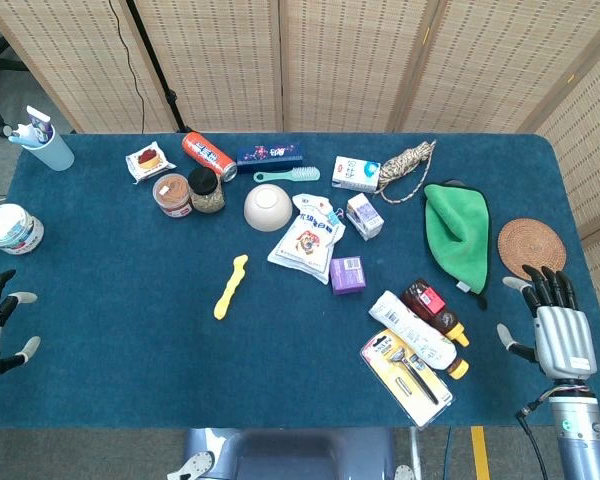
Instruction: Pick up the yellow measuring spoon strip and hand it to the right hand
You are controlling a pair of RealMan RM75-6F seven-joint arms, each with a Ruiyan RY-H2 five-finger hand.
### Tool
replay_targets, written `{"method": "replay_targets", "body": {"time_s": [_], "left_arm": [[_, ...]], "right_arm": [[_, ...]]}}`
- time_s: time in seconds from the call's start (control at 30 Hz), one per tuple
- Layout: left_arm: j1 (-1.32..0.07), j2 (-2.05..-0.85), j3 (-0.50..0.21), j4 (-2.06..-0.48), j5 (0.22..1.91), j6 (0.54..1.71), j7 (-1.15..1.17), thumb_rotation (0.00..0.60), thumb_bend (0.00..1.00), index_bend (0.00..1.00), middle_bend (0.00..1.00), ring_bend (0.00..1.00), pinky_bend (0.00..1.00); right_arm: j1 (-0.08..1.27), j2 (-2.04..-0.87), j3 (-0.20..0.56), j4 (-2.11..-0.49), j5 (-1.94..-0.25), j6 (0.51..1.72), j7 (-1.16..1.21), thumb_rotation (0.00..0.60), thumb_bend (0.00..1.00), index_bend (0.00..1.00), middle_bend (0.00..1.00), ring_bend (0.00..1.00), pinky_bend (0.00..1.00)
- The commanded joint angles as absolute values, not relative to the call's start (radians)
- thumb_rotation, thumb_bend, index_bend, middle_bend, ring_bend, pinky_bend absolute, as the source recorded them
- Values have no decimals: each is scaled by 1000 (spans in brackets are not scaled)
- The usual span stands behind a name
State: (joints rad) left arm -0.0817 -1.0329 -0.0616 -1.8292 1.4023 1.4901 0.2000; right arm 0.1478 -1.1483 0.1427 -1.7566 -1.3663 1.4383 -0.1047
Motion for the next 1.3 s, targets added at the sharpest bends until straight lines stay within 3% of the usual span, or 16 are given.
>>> {"method": "replay_targets", "body": {"time_s": [0.03, 0.53, 0.8, 1.17, 1.3], "left_arm": [[-83, -1035, -59, -1828, 1404, 1486, 199, 600, 207, 348, 125, 79, 0], [-94, -1035, -72, -1815, 1404, 1480, 192, 600, 209, 349, 165, 127, 0], [-138, -1035, -81, -1798, 1412, 1426, 229, 600, 367, 363, 178, 131, 0], [-302, -1088, -117, -1697, 1475, 1256, 202, 600, 350, 373, 181, 104, 0], [-374, -1118, -123, -1630, 1520, 1192, 188, 600, 290, 373, 181, 98, 0]], "right_arm": [[148, -1149, 142, -1756, -1363, 1435, -106, 600, 314, 235, 107, 32, 0], [141, -1145, 139, -1764, -1361, 1440, -105, 600, 314, 234, 107, 32, 0], [137, -1140, 140, -1765, -1359, 1443, -100, 600, 314, 234, 106, 32, 0], [122, -1120, 137, -1772, -1356, 1455, -92, 600, 314, 234, 106, 32, 0], [114, -1113, 135, -1779, -1357, 1464, -90, 600, 314, 234, 106, 32, 0]]}}
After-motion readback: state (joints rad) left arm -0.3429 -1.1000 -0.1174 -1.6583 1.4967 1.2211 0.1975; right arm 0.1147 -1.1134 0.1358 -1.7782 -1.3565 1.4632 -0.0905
